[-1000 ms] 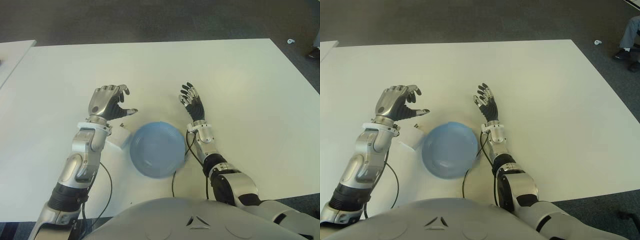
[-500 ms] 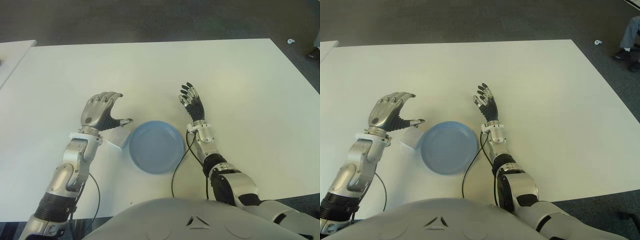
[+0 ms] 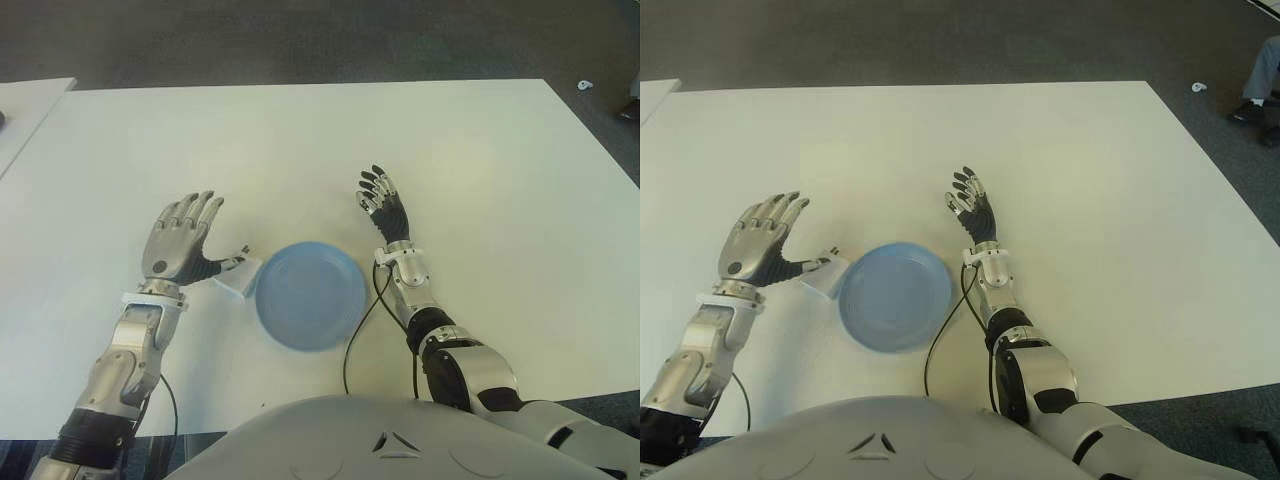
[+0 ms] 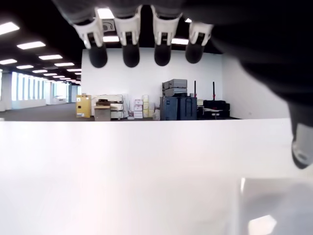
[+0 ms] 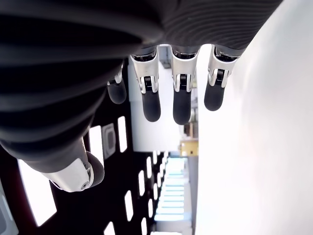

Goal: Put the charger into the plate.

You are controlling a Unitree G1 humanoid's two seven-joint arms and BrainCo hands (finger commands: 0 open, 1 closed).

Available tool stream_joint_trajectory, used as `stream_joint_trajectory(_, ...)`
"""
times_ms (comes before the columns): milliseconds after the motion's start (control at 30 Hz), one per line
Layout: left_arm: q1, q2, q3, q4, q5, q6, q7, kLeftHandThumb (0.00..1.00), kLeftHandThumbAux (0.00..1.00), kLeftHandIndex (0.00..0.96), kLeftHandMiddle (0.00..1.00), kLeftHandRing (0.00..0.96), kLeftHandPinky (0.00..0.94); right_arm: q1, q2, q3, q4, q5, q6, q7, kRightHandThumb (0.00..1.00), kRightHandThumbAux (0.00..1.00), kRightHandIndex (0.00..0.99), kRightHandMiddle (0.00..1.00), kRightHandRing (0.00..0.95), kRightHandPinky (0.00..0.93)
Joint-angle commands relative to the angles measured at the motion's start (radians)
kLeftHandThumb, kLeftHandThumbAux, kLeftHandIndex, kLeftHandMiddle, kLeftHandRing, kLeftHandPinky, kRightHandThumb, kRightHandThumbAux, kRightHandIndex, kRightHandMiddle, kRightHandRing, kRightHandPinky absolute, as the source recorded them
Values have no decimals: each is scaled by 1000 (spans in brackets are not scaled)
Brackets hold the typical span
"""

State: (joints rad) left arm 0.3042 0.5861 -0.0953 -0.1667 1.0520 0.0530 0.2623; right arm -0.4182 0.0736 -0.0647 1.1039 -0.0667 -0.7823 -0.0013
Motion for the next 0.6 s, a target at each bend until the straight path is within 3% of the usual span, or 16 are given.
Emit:
stream_joint_trajectory(33,23,8,-6,-20,46,36,-28,390,404,0,0,0,0,103,4,-5,66,11,41,2,216,673,56,188,182,175)
stream_joint_trajectory(333,52,28,-11,-28,100,86,-86,308,265,0,0,0,0,102,2,-1,65,7,44,-1,214,676,56,191,190,175)
stream_joint_trajectory(600,92,10,-14,-52,98,119,-116,304,246,0,0,0,0,102,1,-1,64,7,41,-2,207,678,56,194,196,184)
